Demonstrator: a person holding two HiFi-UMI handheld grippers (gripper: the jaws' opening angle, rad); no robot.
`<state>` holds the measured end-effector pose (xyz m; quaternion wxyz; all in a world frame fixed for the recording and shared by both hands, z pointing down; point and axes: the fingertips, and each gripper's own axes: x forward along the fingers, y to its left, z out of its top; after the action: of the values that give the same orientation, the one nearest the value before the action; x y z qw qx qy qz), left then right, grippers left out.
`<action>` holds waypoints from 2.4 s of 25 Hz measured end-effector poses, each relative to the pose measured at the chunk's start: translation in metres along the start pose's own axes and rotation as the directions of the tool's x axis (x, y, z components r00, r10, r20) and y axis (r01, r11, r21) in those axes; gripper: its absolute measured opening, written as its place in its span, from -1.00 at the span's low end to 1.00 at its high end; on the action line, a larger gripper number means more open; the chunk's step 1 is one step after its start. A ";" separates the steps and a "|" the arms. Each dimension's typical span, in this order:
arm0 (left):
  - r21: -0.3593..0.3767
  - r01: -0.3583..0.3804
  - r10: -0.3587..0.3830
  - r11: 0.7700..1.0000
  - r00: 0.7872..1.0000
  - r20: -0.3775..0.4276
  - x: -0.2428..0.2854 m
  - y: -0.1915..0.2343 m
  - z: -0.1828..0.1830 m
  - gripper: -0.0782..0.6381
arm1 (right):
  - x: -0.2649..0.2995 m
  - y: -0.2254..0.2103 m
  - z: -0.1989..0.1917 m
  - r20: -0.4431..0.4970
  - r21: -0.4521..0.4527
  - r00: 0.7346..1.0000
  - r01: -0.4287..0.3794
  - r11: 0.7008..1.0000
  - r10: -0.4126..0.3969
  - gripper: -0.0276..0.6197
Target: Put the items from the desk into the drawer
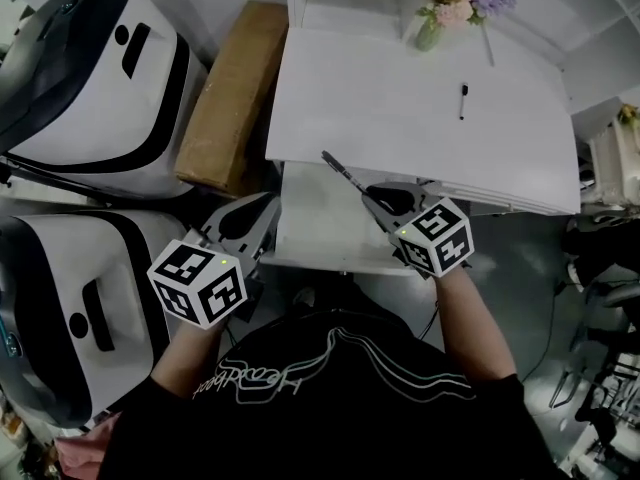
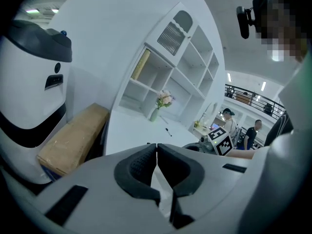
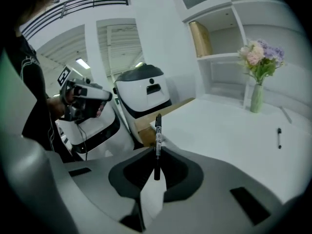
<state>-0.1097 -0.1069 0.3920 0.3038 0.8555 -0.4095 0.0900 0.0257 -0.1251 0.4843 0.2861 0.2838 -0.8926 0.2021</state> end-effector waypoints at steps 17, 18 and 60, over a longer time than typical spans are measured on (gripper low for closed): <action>-0.116 -0.181 0.177 0.977 0.983 -0.047 -0.022 0.053 -0.031 -0.71 | 0.133 0.001 -0.148 -0.456 -0.255 0.885 -0.235 0.938 0.098 -0.72; -0.122 -0.191 0.187 0.974 0.981 -0.051 -0.022 0.055 -0.033 -0.71 | 0.139 -0.002 -0.157 -0.470 -0.248 0.877 -0.241 0.938 0.101 -0.72; 0.006 0.174 -0.172 0.985 0.978 -0.115 0.084 -0.055 -0.006 -0.71 | -0.094 -0.103 -0.012 0.202 0.327 0.932 0.224 0.918 -0.300 -0.73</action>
<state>-0.0129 -0.1317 0.4062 0.3267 0.8837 -0.3147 0.1154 0.1582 -0.1605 0.4546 0.1508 0.4646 -0.8339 0.2569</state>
